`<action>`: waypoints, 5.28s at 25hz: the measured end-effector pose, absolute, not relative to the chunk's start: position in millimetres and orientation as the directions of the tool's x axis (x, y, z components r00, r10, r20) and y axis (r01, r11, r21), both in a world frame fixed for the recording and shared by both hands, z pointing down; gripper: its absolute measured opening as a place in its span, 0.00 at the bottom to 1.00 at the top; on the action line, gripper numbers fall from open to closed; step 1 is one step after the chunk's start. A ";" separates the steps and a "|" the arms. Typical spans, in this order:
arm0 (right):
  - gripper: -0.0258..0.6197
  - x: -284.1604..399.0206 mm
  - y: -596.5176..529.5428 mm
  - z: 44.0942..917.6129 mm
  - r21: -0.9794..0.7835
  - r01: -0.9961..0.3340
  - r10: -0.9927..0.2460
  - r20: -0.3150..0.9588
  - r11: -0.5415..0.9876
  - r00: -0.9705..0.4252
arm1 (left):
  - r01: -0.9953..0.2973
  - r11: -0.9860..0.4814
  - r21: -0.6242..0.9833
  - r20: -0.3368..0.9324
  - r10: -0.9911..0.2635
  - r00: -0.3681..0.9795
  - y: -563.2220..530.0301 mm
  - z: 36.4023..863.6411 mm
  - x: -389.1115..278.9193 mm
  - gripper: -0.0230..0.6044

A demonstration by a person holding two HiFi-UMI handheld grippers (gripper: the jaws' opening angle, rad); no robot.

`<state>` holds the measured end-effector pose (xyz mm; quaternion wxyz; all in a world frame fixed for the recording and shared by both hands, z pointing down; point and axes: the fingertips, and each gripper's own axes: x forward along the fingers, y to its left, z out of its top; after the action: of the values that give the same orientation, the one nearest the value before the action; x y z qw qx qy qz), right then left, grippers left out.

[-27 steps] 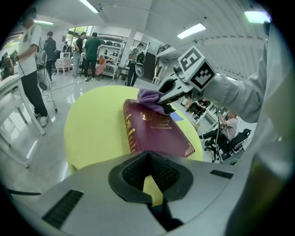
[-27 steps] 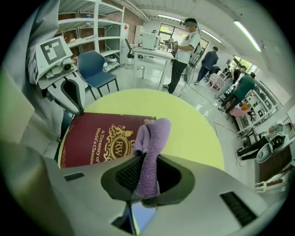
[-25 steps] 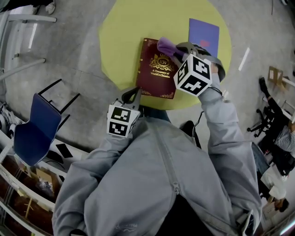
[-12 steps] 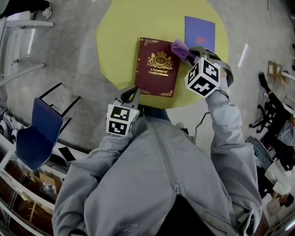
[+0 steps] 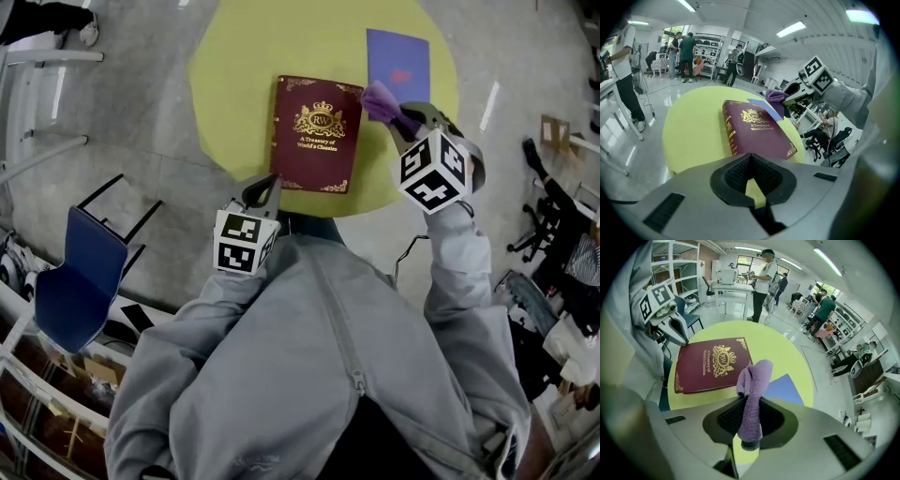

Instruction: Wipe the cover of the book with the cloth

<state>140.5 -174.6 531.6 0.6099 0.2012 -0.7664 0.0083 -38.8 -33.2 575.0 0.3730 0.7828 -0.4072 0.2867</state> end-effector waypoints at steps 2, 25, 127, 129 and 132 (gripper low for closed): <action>0.18 132.5 -174.0 518.6 0.240 -0.331 -0.319 0.925 0.912 -0.207 | -0.850 -0.392 0.353 0.751 -0.424 0.507 -33.4 574.4 -38.5 0.07; 0.17 -10.7 -138.3 470.9 0.192 -0.159 -0.245 0.850 0.969 -0.466 | -0.852 -0.375 0.364 0.747 -0.428 0.508 -32.8 575.2 -40.4 0.07; 0.18 -50.1 -44.4 559.2 -0.063 -0.073 0.025 0.902 0.995 -0.431 | -0.819 -0.479 0.315 0.768 -0.379 0.517 -14.3 577.1 -45.1 0.07; 0.18 -50.4 -44.9 559.6 -0.055 -0.066 0.021 0.900 0.996 -0.435 | -0.822 -0.472 0.318 0.769 -0.379 0.515 -14.1 577.4 -45.6 0.07; 0.18 -47.7 -44.4 558.6 -0.052 -0.067 0.017 0.893 0.996 -0.449 | -0.823 -0.459 0.334 0.766 -0.377 0.521 -12.8 576.5 -44.1 0.07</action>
<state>-47.7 -44.4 558.6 0.5247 0.0148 -0.8503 0.0397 -44.1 -12.8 576.5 0.3580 0.7953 -0.3771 0.3118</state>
